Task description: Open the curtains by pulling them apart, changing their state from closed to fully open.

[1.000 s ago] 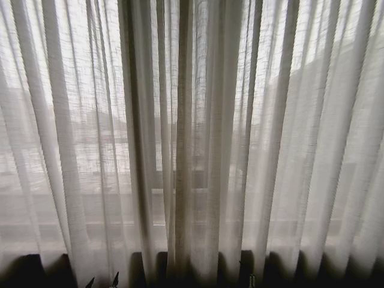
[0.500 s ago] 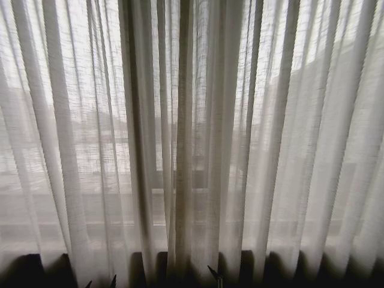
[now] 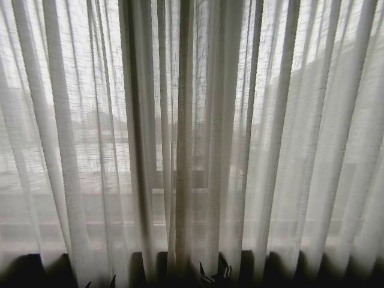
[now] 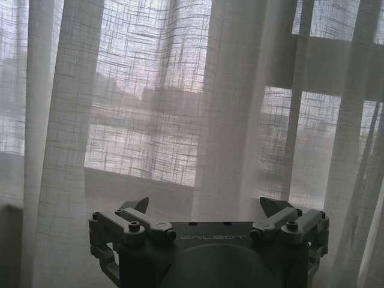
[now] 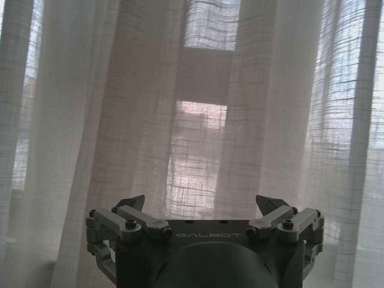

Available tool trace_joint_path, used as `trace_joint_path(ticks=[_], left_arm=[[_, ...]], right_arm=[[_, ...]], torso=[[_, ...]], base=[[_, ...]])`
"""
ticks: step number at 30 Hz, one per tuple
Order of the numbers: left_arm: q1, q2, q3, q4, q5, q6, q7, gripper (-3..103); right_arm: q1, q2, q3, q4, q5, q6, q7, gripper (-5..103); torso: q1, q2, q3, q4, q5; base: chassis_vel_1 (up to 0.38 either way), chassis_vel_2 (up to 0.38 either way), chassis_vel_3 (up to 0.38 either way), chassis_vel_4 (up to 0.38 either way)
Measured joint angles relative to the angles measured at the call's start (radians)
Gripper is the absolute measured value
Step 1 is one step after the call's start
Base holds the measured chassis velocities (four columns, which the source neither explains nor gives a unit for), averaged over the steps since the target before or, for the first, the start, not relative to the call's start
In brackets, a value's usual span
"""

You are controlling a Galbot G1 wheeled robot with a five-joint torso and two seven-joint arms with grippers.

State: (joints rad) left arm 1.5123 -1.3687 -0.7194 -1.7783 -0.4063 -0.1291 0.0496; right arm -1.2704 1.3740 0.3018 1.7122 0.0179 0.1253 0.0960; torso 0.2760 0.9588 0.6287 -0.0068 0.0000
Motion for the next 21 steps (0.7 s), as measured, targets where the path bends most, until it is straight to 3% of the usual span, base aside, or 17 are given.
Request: trace_joint_path(ticks=[6,21], left_arm=[[0.000,0.005,0.001,-0.003,0.003,0.002,0.000,100],[-0.002,0.011,0.000,0.000,0.002,0.005,0.001,100]], right_arm=[[0.003,0.000,0.029,-0.014,-0.004,0.043,-0.033,100],[-0.003,0.000,0.037,-0.016,-0.041,0.050,-0.054,100]], torso=[[0.000,0.000,0.000,0.0001,0.0000],[0.000,0.000,0.000,-0.0001,-0.0001]], base=[[0.000,0.000,0.000,0.000],[0.000,0.000,0.000,0.000]])
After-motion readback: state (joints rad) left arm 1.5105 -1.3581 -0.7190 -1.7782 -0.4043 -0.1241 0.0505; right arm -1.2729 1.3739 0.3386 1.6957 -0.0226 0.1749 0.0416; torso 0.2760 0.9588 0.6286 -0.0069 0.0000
